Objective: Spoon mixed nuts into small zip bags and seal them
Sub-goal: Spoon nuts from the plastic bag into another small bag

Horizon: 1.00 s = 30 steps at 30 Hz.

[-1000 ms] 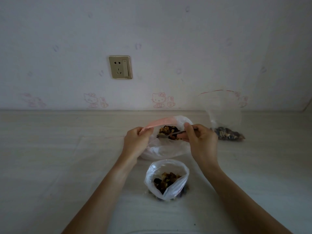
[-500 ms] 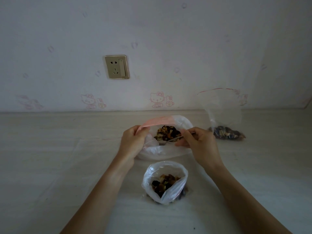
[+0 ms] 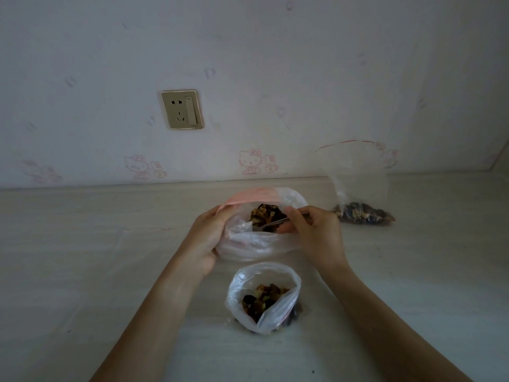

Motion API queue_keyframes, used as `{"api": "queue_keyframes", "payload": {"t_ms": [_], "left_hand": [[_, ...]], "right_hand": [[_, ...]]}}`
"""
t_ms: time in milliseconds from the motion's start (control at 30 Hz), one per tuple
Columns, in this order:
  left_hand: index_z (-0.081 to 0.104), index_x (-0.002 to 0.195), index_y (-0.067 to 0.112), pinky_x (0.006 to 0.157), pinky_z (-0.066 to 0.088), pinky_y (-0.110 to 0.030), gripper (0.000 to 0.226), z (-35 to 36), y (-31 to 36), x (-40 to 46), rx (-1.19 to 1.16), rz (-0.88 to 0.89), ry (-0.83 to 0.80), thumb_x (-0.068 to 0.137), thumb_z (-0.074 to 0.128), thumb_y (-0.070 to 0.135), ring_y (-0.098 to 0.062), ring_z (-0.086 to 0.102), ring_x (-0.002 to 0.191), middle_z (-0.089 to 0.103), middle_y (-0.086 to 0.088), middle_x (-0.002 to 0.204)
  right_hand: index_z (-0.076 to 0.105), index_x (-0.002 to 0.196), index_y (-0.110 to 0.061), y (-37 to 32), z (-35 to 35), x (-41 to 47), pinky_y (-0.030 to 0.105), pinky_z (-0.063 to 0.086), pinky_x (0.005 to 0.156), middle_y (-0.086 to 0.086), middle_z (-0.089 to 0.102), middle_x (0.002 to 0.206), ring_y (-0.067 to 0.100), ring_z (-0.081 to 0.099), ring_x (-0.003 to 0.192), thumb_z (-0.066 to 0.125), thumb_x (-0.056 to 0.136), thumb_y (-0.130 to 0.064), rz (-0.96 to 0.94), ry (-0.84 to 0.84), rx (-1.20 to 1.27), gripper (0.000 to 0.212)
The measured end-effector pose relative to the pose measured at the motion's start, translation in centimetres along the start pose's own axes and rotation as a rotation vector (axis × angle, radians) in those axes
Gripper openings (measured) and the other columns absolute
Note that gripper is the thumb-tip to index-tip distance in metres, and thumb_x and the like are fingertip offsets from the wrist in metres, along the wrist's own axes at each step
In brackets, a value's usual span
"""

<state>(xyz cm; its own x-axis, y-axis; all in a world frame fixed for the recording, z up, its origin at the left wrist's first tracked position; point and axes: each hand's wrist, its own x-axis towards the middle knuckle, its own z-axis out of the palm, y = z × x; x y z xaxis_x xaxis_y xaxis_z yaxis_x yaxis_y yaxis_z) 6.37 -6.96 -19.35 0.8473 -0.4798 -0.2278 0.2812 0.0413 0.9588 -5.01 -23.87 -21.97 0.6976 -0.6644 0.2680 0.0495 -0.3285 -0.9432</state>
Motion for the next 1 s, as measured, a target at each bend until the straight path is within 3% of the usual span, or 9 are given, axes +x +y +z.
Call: {"api": "queue_keyframes", "payload": {"t_ms": [167, 267, 367, 433, 500, 600, 667, 833, 1000], "left_hand": [[0.077, 0.118, 0.022, 0.057, 0.062, -0.032, 0.032, 0.1, 0.2, -0.5, -0.027, -0.005, 0.013, 0.089, 0.076, 0.032, -0.013, 0.079, 0.088, 0.08, 0.005, 0.11], [0.076, 0.119, 0.025, 0.077, 0.065, -0.041, 0.03, 0.0, 0.2, -0.5, 0.032, 0.019, -0.016, 0.09, 0.076, 0.032, -0.009, 0.077, 0.097, 0.078, 0.004, 0.116], [0.078, 0.114, 0.028, 0.1, 0.057, -0.053, 0.025, 0.1, 0.3, -0.7, 0.091, 0.026, 0.005, 0.09, 0.077, 0.032, -0.013, 0.07, 0.113, 0.079, 0.005, 0.113], [0.08, 0.108, 0.031, 0.105, 0.053, -0.058, 0.019, 0.2, 0.4, -1.0, 0.12, 0.042, 0.041, 0.09, 0.077, 0.034, -0.013, 0.067, 0.114, 0.079, 0.003, 0.111], [0.081, 0.102, 0.031, 0.1, 0.055, -0.058, 0.013, 0.2, 0.4, -1.0, 0.157, 0.086, 0.088, 0.092, 0.075, 0.037, -0.012, 0.066, 0.107, 0.079, -0.001, 0.111], [0.08, 0.097, 0.026, 0.076, 0.05, -0.03, 0.018, 0.1, -0.1, -0.7, 0.266, 0.211, 0.175, 0.096, 0.068, 0.04, -0.006, 0.067, 0.095, 0.078, -0.001, 0.104], [0.079, 0.096, 0.027, 0.071, 0.045, -0.024, 0.017, 0.0, -0.3, -0.5, 0.289, 0.243, 0.194, 0.097, 0.066, 0.038, -0.003, 0.07, 0.094, 0.08, 0.006, 0.095], [0.079, 0.094, 0.023, 0.074, 0.047, -0.026, 0.018, -0.1, -0.5, 0.0, 0.31, 0.252, 0.193, 0.096, 0.064, 0.033, -0.012, 0.07, 0.092, 0.08, 0.007, 0.092], [0.071, 0.095, 0.005, 0.07, 0.042, -0.029, 0.04, -0.4, -1.0, 0.4, 0.36, 0.275, 0.182, 0.094, 0.065, 0.044, -0.015, 0.055, 0.081, 0.061, 0.0, 0.084]], "right_hand": [[0.077, 0.081, -0.022, 0.2, 0.1, 0.0, 0.037, 0.063, 0.081, -0.007, 0.078, 0.072, 0.009, 0.076, 0.072, 0.068, 0.098, -0.027, 0.041, 0.029, 0.058, 0.02], [0.076, 0.08, -0.024, 0.3, 0.0, -0.1, 0.038, 0.064, 0.079, -0.007, 0.078, 0.072, 0.008, 0.076, 0.071, 0.069, 0.098, -0.025, 0.035, 0.048, 0.052, 0.02], [0.078, 0.084, -0.02, 0.3, 0.1, -0.1, 0.039, 0.064, 0.078, -0.006, 0.078, 0.073, 0.009, 0.076, 0.072, 0.069, 0.098, -0.025, 0.039, 0.064, 0.013, 0.018], [0.079, 0.086, -0.018, 0.3, 0.1, -0.2, 0.041, 0.064, 0.078, -0.004, 0.078, 0.074, 0.01, 0.076, 0.073, 0.069, 0.098, -0.025, 0.044, 0.071, -0.002, 0.017], [0.078, 0.09, -0.02, 0.3, 0.2, -0.3, 0.04, 0.063, 0.078, -0.006, 0.077, 0.075, 0.008, 0.074, 0.073, 0.068, 0.098, -0.024, 0.027, 0.077, -0.047, 0.014], [0.078, 0.096, -0.019, 0.3, 0.3, -0.3, 0.038, 0.063, 0.075, -0.009, 0.076, 0.076, 0.004, 0.073, 0.072, 0.069, 0.098, -0.025, -0.019, 0.091, -0.116, 0.011], [0.078, 0.1, -0.016, 0.3, 0.3, -0.3, 0.039, 0.063, 0.075, -0.009, 0.077, 0.079, 0.005, 0.073, 0.074, 0.069, 0.098, -0.026, -0.026, 0.104, -0.133, 0.014], [0.077, 0.102, -0.018, 0.1, 0.3, -0.5, 0.038, 0.063, 0.071, -0.012, 0.075, 0.075, 0.002, 0.072, 0.067, 0.066, 0.099, -0.028, -0.092, 0.103, -0.193, 0.015], [0.077, 0.097, -0.028, 0.1, 0.3, -0.4, 0.04, 0.063, 0.071, -0.014, 0.075, 0.072, -0.001, 0.071, 0.062, 0.068, 0.098, -0.029, -0.074, 0.078, -0.187, 0.009]]}}
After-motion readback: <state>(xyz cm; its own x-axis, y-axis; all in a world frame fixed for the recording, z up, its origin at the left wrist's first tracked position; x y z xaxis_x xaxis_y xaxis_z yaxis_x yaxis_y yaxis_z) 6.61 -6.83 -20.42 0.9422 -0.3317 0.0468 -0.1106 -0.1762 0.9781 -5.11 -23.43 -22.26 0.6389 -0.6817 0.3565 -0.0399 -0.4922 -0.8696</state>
